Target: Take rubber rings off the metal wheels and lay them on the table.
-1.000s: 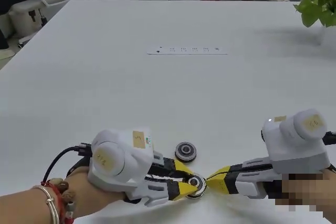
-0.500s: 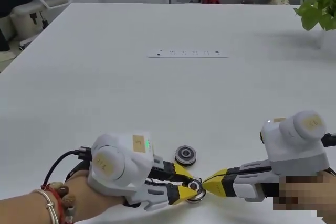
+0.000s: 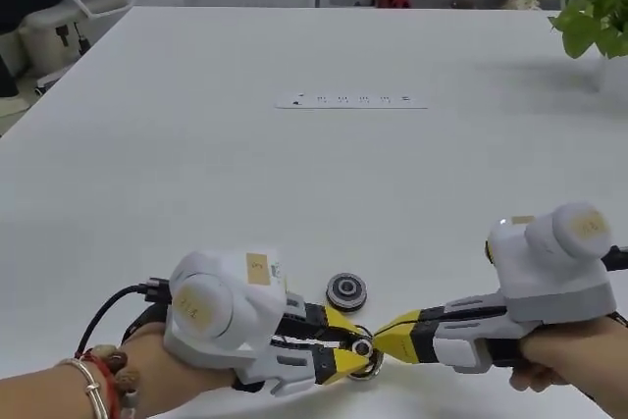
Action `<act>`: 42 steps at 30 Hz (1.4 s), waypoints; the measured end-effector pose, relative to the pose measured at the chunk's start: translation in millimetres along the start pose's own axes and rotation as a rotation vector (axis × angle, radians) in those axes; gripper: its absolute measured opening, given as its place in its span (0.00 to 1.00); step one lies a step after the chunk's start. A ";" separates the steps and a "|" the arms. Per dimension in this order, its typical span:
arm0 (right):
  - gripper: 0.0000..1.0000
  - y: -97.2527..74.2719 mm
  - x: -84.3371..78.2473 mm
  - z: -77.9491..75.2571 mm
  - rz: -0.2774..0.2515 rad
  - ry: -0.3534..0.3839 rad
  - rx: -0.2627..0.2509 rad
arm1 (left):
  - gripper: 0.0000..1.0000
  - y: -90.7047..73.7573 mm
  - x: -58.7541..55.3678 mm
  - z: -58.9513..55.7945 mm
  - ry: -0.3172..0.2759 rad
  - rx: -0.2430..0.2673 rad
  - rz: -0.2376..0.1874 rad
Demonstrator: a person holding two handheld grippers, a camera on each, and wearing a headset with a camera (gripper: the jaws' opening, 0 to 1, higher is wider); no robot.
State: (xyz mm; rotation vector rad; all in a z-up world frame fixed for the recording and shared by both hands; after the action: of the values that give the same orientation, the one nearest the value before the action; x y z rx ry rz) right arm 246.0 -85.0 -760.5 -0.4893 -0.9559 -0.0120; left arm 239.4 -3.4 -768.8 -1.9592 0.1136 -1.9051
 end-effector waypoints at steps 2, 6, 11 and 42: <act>0.00 0.6 -1.8 0.5 0.005 -0.005 0.003 | 0.14 0.3 0.3 0.2 0.000 -0.001 0.002; 0.00 -0.2 -1.1 2.5 0.008 -0.019 0.013 | 0.15 0.4 0.9 0.3 -0.040 -0.008 0.001; 0.00 -2.4 1.6 0.7 0.003 -0.022 0.004 | 0.20 1.5 2.9 -5.1 -0.006 -0.033 0.037; 0.00 -31.2 20.9 17.7 0.051 -0.111 0.021 | 0.77 -59.1 19.0 -23.2 -0.035 -0.096 0.097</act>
State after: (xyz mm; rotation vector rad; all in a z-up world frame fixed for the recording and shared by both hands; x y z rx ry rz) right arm 237.6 -101.5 -723.4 -0.4989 -1.0512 0.0719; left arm 205.2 39.0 -731.2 -2.0093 0.2902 -1.8343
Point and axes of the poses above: the centre of the closed fingertips' face, and the gripper's own axes: y roughly forward along the fingers, z roughly to its left, x roughly out of its top, the point moved 5 cm from there along -y, roughly backward along the fingers, and after that the axes turned 8 degrees about -z, right-handed, at the moved point
